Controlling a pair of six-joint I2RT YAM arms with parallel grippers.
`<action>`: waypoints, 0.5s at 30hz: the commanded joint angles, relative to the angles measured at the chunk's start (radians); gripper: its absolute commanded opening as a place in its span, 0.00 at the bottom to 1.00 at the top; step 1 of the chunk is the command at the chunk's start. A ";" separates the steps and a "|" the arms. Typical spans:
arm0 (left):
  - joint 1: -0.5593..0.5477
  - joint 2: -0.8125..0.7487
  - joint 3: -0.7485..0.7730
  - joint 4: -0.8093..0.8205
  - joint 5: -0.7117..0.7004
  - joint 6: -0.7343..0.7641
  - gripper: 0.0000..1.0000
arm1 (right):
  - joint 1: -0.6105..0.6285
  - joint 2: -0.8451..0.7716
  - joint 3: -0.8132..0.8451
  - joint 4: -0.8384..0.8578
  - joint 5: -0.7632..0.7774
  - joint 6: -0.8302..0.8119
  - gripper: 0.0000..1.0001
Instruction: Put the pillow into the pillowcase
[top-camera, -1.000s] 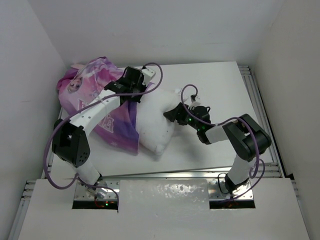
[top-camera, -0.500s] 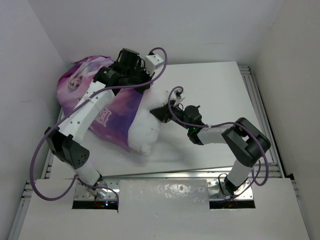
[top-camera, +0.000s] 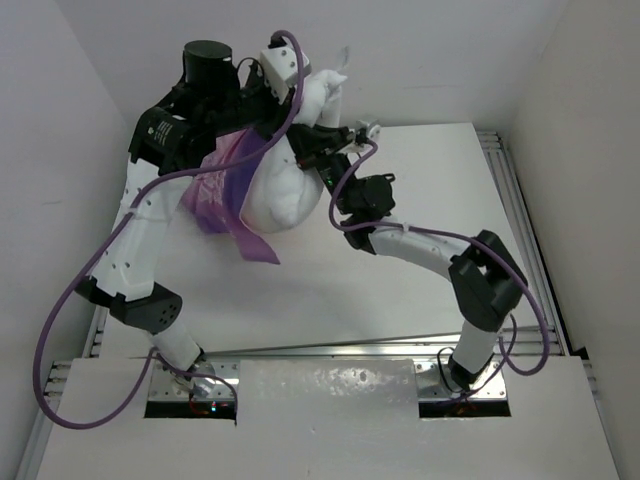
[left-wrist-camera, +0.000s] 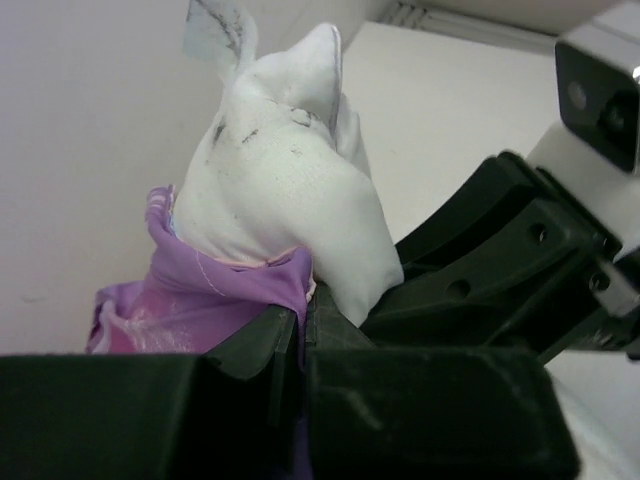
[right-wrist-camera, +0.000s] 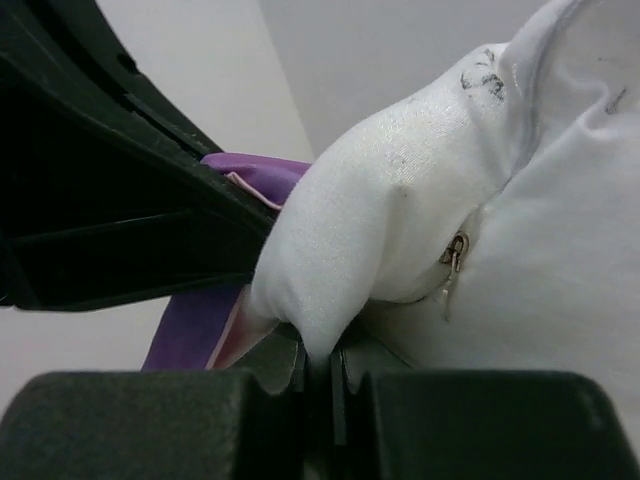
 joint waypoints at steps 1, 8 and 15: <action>-0.089 0.023 0.081 0.076 0.299 -0.061 0.00 | 0.023 0.125 0.168 -0.026 0.097 -0.111 0.00; -0.089 0.013 0.180 0.090 0.252 -0.092 0.00 | 0.042 0.331 0.386 -0.326 0.162 -0.194 0.00; -0.088 -0.041 0.225 0.085 0.137 -0.078 0.00 | 0.042 0.384 0.511 -0.490 0.143 -0.295 0.06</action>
